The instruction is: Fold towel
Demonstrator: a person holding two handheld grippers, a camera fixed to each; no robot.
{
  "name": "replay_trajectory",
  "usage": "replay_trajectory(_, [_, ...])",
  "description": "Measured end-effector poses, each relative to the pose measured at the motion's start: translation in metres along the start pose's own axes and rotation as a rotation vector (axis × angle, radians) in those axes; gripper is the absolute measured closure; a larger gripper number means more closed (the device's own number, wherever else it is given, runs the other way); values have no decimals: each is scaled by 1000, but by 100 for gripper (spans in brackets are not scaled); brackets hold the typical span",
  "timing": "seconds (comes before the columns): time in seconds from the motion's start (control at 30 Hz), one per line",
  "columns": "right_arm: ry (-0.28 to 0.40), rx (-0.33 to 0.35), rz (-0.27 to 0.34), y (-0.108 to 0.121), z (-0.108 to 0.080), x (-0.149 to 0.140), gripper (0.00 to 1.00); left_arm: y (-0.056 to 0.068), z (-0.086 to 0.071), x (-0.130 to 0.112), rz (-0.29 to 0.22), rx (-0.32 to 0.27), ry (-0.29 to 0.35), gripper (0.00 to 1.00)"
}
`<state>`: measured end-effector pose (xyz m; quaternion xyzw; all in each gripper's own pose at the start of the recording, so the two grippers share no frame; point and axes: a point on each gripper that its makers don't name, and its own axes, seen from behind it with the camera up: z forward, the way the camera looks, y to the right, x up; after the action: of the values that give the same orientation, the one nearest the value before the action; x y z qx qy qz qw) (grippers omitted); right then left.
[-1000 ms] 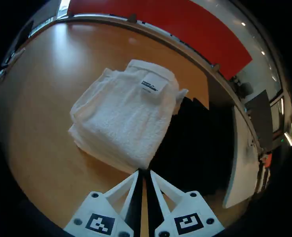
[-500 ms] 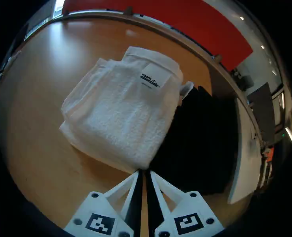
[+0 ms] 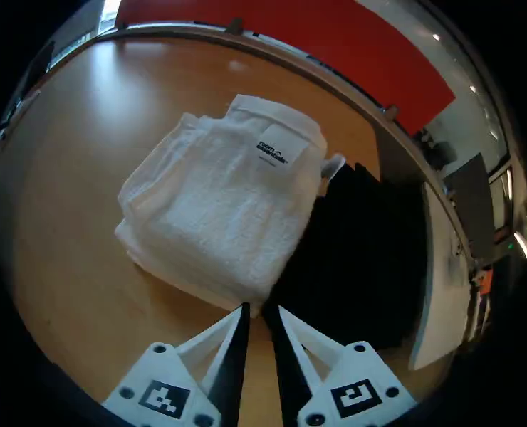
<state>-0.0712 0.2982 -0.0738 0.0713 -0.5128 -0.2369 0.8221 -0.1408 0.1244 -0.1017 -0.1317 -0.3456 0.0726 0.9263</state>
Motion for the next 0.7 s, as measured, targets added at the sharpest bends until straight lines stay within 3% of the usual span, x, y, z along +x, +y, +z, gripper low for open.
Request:
replay_trajectory(0.23, [31,11,-14,-5,-11,4,26,1,0,1,1,-6,5,5])
replay_trajectory(0.27, [36,12,-14,-6,-13,5,24,1,0,1,0,-6,5,5])
replay_trajectory(0.7, [144,60,35,-33,-25,46,23,0,-2,1,0,-8,13,5])
